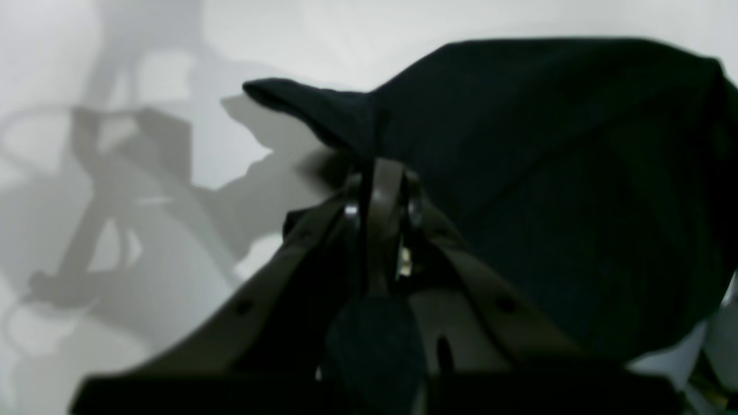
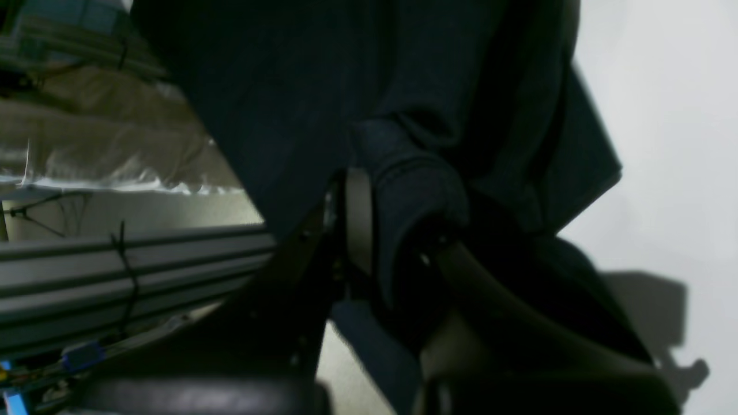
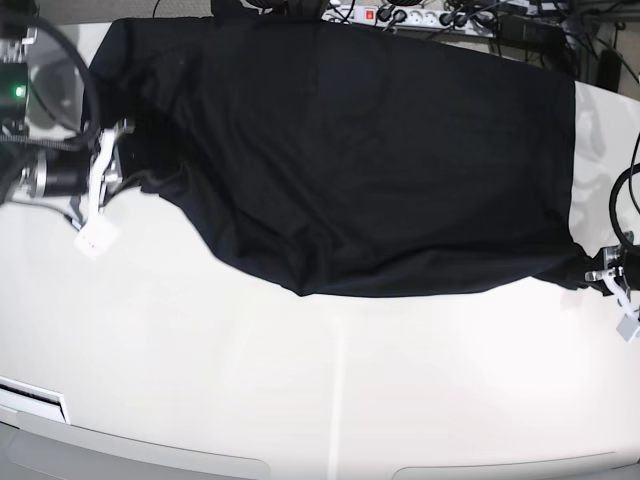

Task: Layout the t-shirt on the table in an organized manner, then fold the t-shirt properly
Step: 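Regrasp the shirt corner with the right gripper and pull it outward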

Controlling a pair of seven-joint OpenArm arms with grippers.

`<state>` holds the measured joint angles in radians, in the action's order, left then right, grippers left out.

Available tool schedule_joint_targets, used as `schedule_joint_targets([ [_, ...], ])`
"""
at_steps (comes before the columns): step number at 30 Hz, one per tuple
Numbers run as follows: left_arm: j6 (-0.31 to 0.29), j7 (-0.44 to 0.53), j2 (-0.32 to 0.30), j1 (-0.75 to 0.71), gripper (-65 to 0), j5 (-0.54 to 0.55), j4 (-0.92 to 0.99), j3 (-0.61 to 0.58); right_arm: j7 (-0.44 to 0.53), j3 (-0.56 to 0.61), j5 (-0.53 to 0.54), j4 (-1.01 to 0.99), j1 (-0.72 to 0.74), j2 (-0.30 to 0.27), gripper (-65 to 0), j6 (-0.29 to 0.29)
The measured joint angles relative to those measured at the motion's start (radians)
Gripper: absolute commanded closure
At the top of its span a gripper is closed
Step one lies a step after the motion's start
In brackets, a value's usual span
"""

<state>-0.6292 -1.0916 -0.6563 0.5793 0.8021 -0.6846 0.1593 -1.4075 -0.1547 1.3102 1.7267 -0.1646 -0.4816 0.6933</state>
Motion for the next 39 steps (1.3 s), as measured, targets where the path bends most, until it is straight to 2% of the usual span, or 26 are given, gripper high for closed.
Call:
schedule_joint_targets([
  [6,0.003,0.026,0.0,0.0,0.0,-0.002,0.0,0.0,0.002,0.013,-0.02,0.012,-0.101,0.0,0.0,0.0],
  [12,0.003,0.045,0.0,0.0,0.0,-0.01,0.0,0.0,0.02,0.177,-0.257,0.012,-0.148,0.0,0.0,0.0],
  [16,0.003,0.051,0.0,0.0,0.0,-0.018,0.0,0.0,0.105,0.289,-0.439,0.012,-0.149,0.0,0.0,0.0],
  [20,0.003,0.054,-0.011,0.0,0.0,-0.048,0.0,0.0,0.164,0.304,-0.513,0.013,-0.148,-0.005,0.0,0.0],
  [22,0.003,0.055,-0.02,0.0,0.0,-0.048,0.0,0.0,0.166,0.304,-0.525,0.014,-0.142,-0.006,-0.7,0.0],
  [26,0.003,0.056,-0.026,0.0,0.0,-0.048,0.0,0.0,0.158,0.303,-0.461,0.015,-0.138,-0.006,-26.3,0.0],
  [28,0.003,0.055,-0.026,0.0,0.0,-0.048,0.0,0.0,0.105,0.3,-0.365,0.039,-0.135,-0.006,-32.5,-0.001],
  [31,0.003,0.056,-0.026,0.0,0.0,-0.048,0.0,0.0,0.079,0.24,-0.212,0.156,-0.134,-0.005,-32.7,-0.001],
  [33,0.003,0.055,-0.026,0.0,0.0,-0.049,0.0,0.0,0.121,0.169,-0.184,0.241,-0.126,-0.005,-32.7,0.0],
  [35,0.003,0.055,-0.026,0.0,0.0,-0.051,0.0,0.0,0.203,0.099,-0.211,0.27,-0.123,-0.005,-32.8,0.0],
  [37,0.003,0.056,-0.026,0.0,0.0,-0.051,0.0,0.0,0.287,0.058,-0.328,0.261,-0.125,0.002,-32.8,0.0],
  [39,0.003,0.056,-0.025,0.0,0.0,-0.051,0.0,0.0,0.35,0.048,-0.425,0.216,-0.126,0.02,-32.8,-0.047],
])
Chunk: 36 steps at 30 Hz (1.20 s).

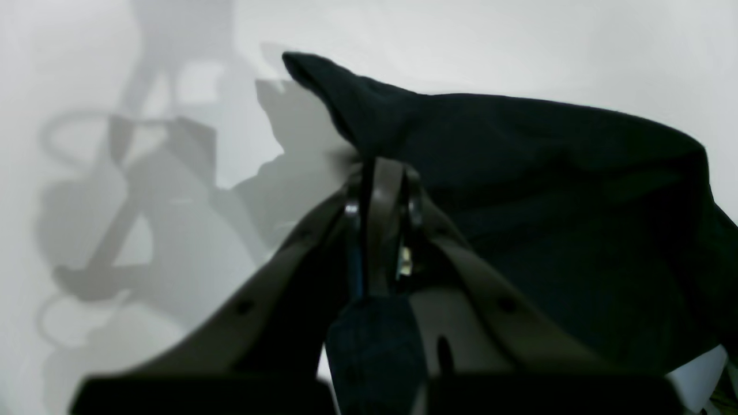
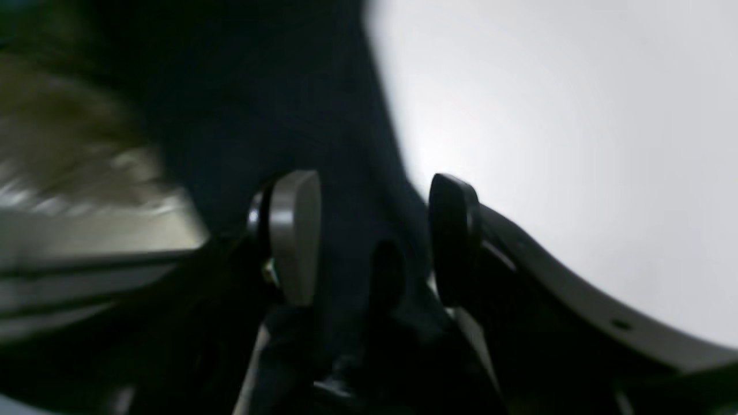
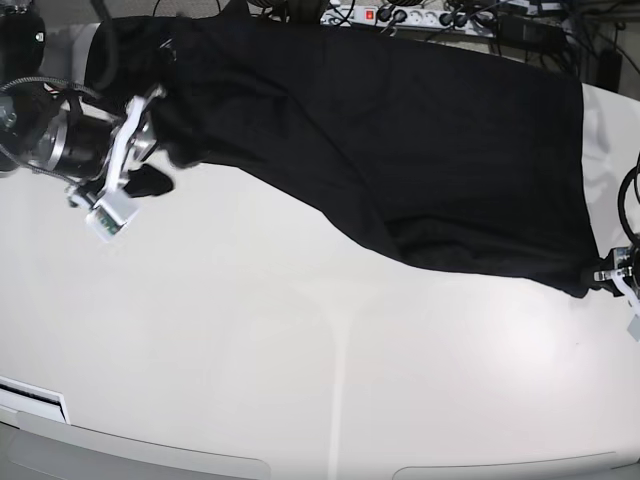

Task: Layout the t-shirt on the table in an organized manner, then fold the t-shirt properly
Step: 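Regrasp the shirt corner with the right gripper and pull it outward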

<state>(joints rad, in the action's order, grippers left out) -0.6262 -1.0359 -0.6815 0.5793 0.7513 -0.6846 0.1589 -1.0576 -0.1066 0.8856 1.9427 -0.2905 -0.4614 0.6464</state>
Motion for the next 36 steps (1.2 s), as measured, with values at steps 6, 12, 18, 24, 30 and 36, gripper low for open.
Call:
schedule_joint_targets([
  [6,0.0,0.0,0.0,0.0,0.0,0.0,0.0,0.0,0.023,0.003,-0.012,-0.206,0.01,0.061,-32.8,-0.002],
  [12,0.0,0.001,0.005,0.0,0.0,0.001,0.0,0.0,0.03,0.001,-0.015,-0.377,0.086,0.107,-32.8,0.034],
  [18,0.0,0.001,0.005,0.0,0.0,0.0,0.0,0.0,0.029,0.002,-0.106,-0.388,0.109,0.121,-32.8,0.043],
  [24,0.0,0.0,0.005,0.0,0.0,0.0,0.0,0.0,0.026,0.009,-0.15,-0.388,0.106,0.119,-21.8,0.043],
  [30,0.0,0.005,0.006,0.0,0.0,0.003,0.0,0.0,0.026,0.008,-0.145,-0.388,0.106,0.118,0.0,0.043],
  [36,0.0,0.008,0.008,0.0,0.0,0.003,0.0,0.0,0.014,0.006,-0.125,-0.346,0.138,0.115,0.0,0.043],
])
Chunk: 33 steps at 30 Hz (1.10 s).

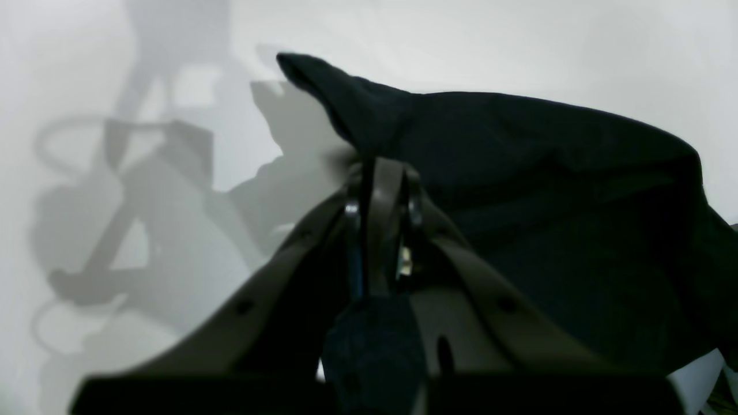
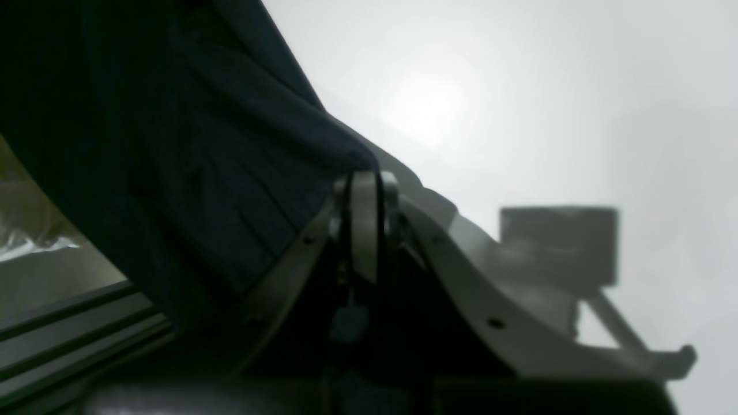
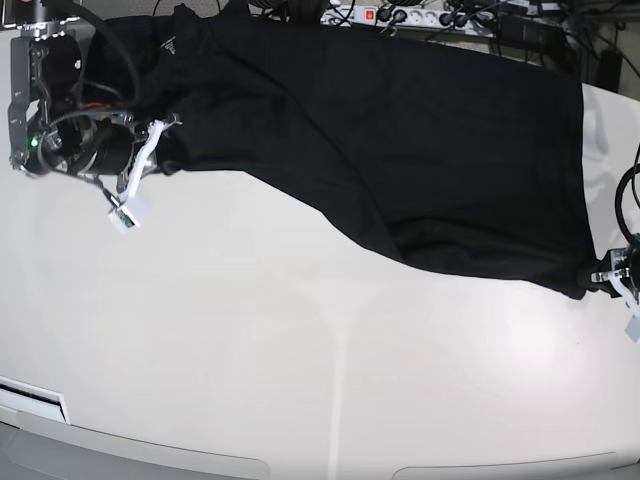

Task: Layout the t-shirt on the table in an organized manner, then fold the t-shirt properly
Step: 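Regrasp the shirt corner with the right gripper and pull it outward, then drag the held corner with the right gripper along the shirt's side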

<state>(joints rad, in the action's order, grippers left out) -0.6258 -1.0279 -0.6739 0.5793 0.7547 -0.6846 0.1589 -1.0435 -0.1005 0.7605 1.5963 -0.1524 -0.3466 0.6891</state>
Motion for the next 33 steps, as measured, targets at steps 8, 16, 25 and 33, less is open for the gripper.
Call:
schedule_joint_targets([
  [8,0.0,0.0,0.0,0.0,0.0,0.0,0.0,0.0,0.054,-0.12,-0.023,0.19,0.126,-0.011,0.0,0.004],
  [16,0.0,0.004,0.0,0.0,0.0,0.001,0.0,0.0,0.151,-0.116,-0.179,0.17,0.237,-0.011,0.0,-0.067],
  [25,0.0,0.015,0.0,0.0,0.0,0.004,0.0,0.0,0.246,0.053,-0.362,-0.053,0.334,-0.01,0.0,-0.071],
  [33,0.0,0.015,0.0,0.0,0.0,0.005,0.0,0.0,0.343,0.193,-0.511,-0.263,0.436,-0.005,0.0,-0.187],
])
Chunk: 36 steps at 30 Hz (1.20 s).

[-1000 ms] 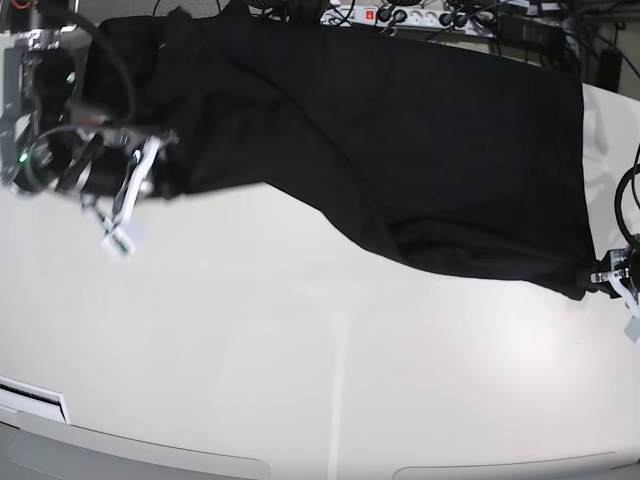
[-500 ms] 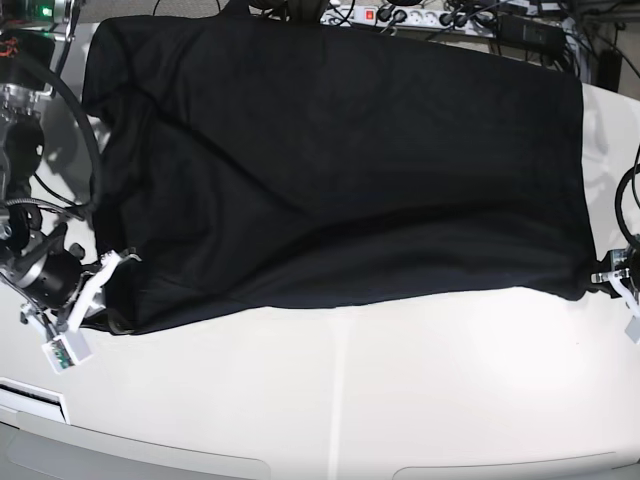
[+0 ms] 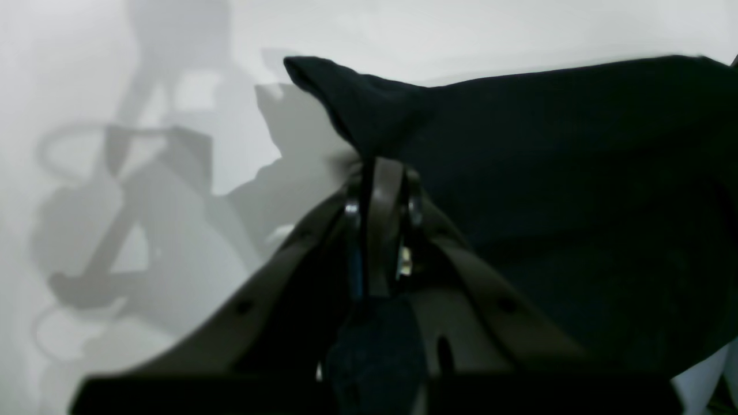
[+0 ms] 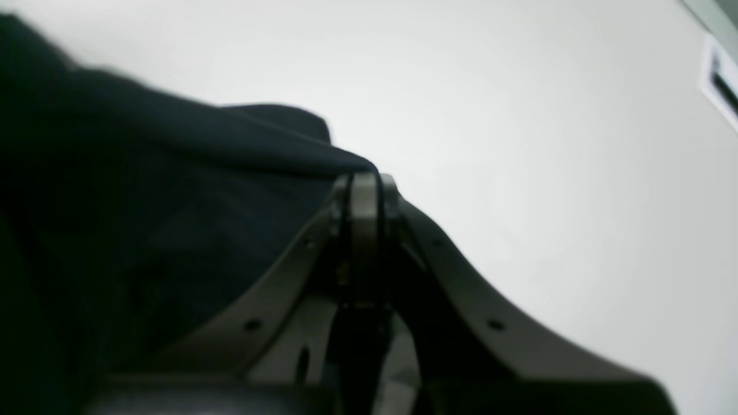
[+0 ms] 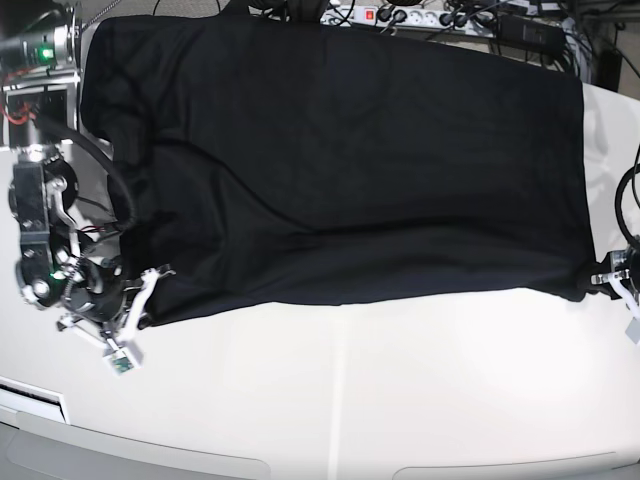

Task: Layout the t-shirt on the table in an organized manner, then fold the t-shirt properly
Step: 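Drag the held corner with the right gripper along the shirt's side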

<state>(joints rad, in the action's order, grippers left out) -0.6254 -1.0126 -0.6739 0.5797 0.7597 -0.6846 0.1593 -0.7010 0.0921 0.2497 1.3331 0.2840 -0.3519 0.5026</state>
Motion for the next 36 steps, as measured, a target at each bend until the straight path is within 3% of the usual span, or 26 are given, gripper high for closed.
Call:
schedule_joint_targets([
  [4,-0.003,0.0,0.0,0.0,0.0,0.0,0.0,0.0,0.026,0.095,-0.023,-0.092,0.07,0.003,0.0,0.024],
  [7,0.0,0.0,0.0,0.0,0.0,-0.001,0.0,0.0,0.025,0.143,-0.082,-0.11,0.128,0.001,0.0,-0.042],
  [10,0.0,0.0,0.0,0.0,0.0,-0.001,0.0,0.0,0.029,0.151,-0.055,-0.109,0.185,0.0,0.0,-0.067],
  [11,0.0,0.0,0.0,0.0,0.0,-0.001,0.0,0.0,0.029,0.151,-0.033,-0.109,0.202,0.0,0.0,-0.053],
  [16,0.0,0.0,0.0,0.0,0.0,-0.001,0.0,0.0,0.04,0.151,0.153,-0.109,0.23,0.002,0.0,0.188],
  [18,-0.001,0.0,0.0,0.0,0.0,0.0,0.0,0.0,0.031,0.153,0.145,-0.109,0.216,0.004,0.0,0.196],
  [20,-0.001,0.0,0.0,0.0,0.0,-0.001,0.0,0.0,0.017,0.153,0.072,-0.109,0.199,0.003,0.0,0.197],
  [24,-0.001,0.0,0.0,0.0,0.0,-0.001,0.0,0.0,-0.04,0.153,-0.042,-0.109,0.164,-0.002,0.0,0.064],
  [27,-0.001,0.0,0.0,0.0,0.0,-0.002,0.0,0.0,-0.142,0.152,-0.047,-0.109,0.139,-0.007,0.0,0.051],
  [28,-0.001,0.0,0.0,0.0,0.0,-0.001,0.0,0.0,-0.161,0.152,-0.048,-0.109,0.124,-0.004,-3.3,0.05],
  [30,-0.001,0.0,0.0,0.0,0.0,-0.001,0.0,0.0,-0.167,0.153,-0.049,-0.109,0.094,0.0,-19.4,0.048],
  [32,-0.001,0.0,0.0,0.0,0.0,-0.001,0.0,0.0,-0.171,0.153,-0.074,-0.109,0.07,0.0,-32.9,-0.004],
  [36,0.0,0.0,0.0,0.0,0.0,-0.001,0.0,0.0,-0.19,0.153,-0.168,-0.109,0.081,-0.003,-34.7,-0.172],
])
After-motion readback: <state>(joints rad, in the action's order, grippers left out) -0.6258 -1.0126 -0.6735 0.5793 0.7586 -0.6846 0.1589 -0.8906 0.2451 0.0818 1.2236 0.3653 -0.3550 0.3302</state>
